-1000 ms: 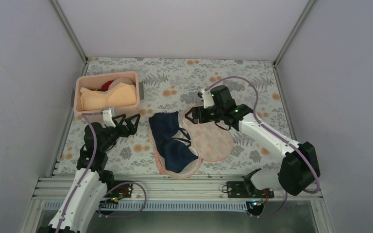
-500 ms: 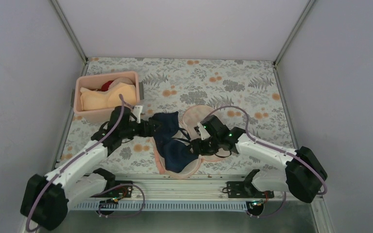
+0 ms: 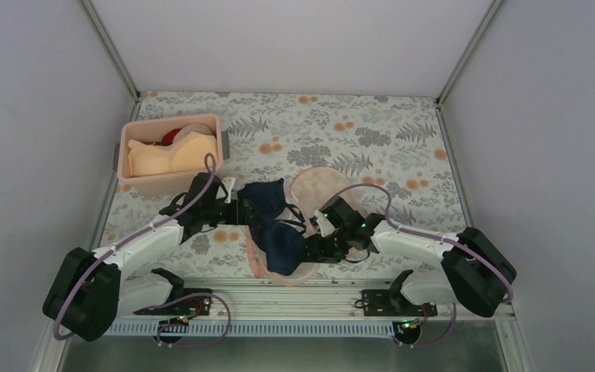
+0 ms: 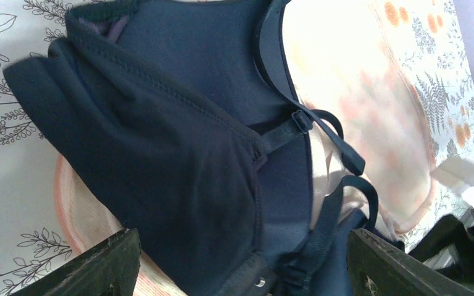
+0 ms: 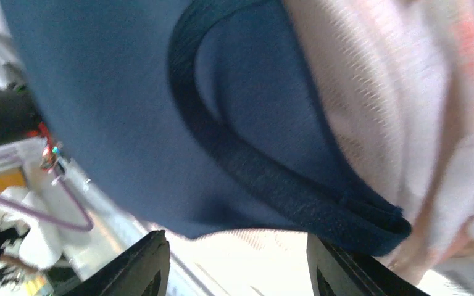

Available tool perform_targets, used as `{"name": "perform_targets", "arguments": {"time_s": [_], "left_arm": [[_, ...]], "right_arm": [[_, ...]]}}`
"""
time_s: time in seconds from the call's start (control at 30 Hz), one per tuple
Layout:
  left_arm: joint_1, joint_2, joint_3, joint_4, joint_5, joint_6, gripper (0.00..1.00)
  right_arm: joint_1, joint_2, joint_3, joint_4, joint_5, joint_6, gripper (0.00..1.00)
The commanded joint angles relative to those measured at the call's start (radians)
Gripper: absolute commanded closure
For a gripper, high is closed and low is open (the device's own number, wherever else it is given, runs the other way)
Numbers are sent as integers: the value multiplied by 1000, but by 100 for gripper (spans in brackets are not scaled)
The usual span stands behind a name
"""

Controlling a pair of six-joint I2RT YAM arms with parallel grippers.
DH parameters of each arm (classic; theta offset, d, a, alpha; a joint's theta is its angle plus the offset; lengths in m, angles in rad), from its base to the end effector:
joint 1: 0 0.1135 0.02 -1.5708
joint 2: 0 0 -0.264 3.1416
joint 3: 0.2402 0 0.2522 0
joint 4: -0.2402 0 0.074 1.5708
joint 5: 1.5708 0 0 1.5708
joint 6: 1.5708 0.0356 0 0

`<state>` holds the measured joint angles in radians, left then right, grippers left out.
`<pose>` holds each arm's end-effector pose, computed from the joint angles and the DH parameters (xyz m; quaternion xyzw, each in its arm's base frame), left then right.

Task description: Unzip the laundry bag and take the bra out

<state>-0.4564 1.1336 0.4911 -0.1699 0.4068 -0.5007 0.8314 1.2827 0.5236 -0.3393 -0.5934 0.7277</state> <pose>0.1856 -0.1068 0.1765 0.0546 0.9112 -0.3335 0.2354 0.1275 0.1694 0.1494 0.1165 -0.9250 -0.3595 0.0407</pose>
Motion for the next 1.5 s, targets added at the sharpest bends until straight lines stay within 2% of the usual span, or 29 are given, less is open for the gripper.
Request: {"name": "perform_targets", "arguments": {"time_s": [0.0, 0.3, 0.43, 0.53, 0.73, 0.9, 1.0, 1.1, 1.2, 1.33, 1.47], "left_arm": [[-3, 10, -11, 47, -8, 17, 17], [3, 0, -9, 37, -29, 25, 16], [13, -13, -22, 30, -40, 23, 16], [22, -19, -23, 18, -48, 21, 16], [38, -42, -16, -23, -74, 15, 13], [159, -55, -15, -84, -120, -1, 9], [182, -60, -13, -82, -126, 62, 5], [184, -34, -52, -16, -59, 25, 3], [184, -1, -86, 60, -10, -38, 3], [184, 53, -91, 141, 0, -46, 4], [184, 105, -91, 209, 7, -61, 6]], "right_arm": [[-89, 15, 38, -43, 168, -74, 41], [-260, 243, 259, -42, 276, -378, 37], [-288, 315, 379, -75, 260, -489, 35], [-295, 304, 441, -95, 233, -520, 32], [-324, 252, 464, -130, 185, -499, 30], [-325, 187, 335, -108, 128, -407, 26], [-324, 142, 279, -81, 119, -374, 22], [-325, 146, 256, -49, 87, -355, 20], [-324, 165, 261, -78, 117, -352, 18], [-324, 146, 280, -123, 162, -359, 17], [-325, 133, 270, -131, 125, -350, 19]]}}
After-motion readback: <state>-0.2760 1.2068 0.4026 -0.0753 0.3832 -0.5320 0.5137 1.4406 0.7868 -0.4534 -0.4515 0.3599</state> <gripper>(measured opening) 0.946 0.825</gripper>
